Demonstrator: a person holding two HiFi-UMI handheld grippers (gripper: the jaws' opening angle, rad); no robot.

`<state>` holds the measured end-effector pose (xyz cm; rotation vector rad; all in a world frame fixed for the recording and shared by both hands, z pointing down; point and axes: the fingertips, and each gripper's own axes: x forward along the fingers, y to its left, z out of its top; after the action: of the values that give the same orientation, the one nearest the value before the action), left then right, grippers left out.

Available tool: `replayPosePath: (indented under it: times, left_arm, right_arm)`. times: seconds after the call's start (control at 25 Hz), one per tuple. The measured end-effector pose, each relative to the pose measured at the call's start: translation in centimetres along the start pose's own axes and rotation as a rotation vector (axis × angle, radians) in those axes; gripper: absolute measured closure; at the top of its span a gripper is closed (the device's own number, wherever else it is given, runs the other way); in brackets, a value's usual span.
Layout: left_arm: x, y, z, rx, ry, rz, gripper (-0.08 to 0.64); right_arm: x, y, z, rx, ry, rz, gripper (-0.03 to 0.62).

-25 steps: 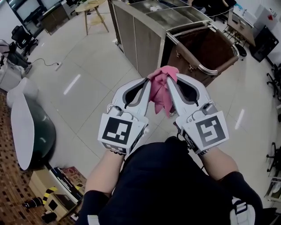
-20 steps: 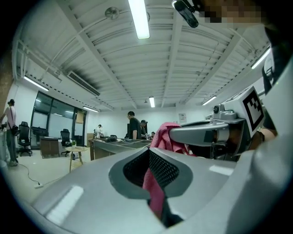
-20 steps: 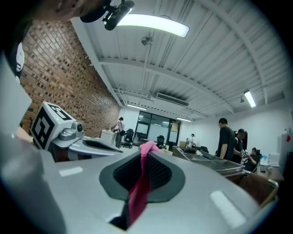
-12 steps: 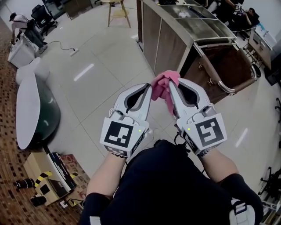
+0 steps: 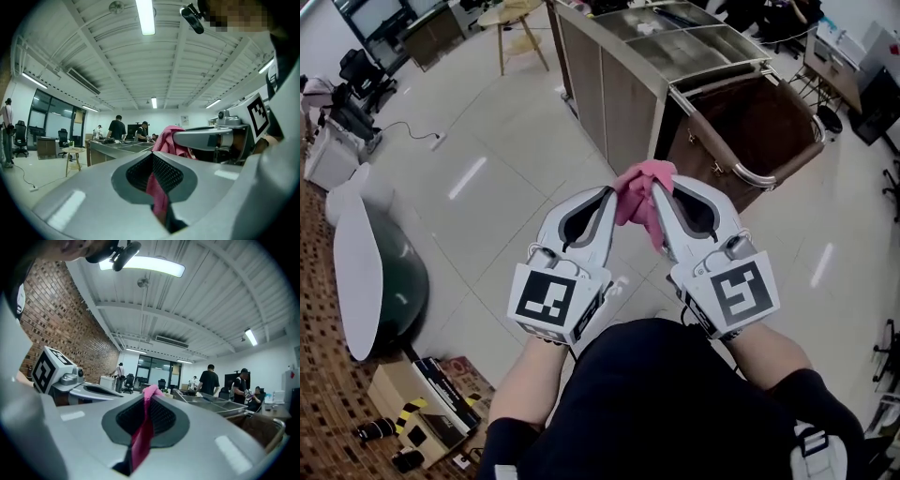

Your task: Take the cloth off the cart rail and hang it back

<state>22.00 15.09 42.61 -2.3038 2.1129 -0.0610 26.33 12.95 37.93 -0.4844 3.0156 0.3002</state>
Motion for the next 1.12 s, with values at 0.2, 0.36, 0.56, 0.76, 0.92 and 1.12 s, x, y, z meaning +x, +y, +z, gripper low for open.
replayPosePath:
  times: [0.2,0.36,0.56,0.76,0.92,1.12]
  left_arm:
    - [3.1,-3.4,2.1,0.009,-0.003,-0.095,0.557]
    - [5.9,-6.8,3.7,0.068,-0.100,-0.180,0.557]
    - [8.2,-10.4,3.4,0.041,0.020,-0.207,0.557]
    - [9.7,-12.3,3.5,0.028,0.012,-0.234,0.557]
    - [10.5,-13.1,3.2,0.027,0.021,-0.224,0.557]
    - [11.0,-13.7,2.5,0.024,0.038,-0.184,0.557]
  right_arm:
    - [-2.3,-3.2,2.0,-0.034,-0.045,-0.073,0.577]
    - [-5.5,-5.7,0.3,0.022,0.096,-0.140,0.577]
    - [-8.2,-8.9,0.5,0.022,0.080,-0.186,0.577]
    - [-9.6,-11.0,1.2,-0.004,0.007,-0.198,0.577]
    - [-9.9,-11.9,2.0,-0.034,-0.069,-0.182,0.577]
    - [-11.1,-12.1,-1.0,0.051,0.116,-0.156,0.577]
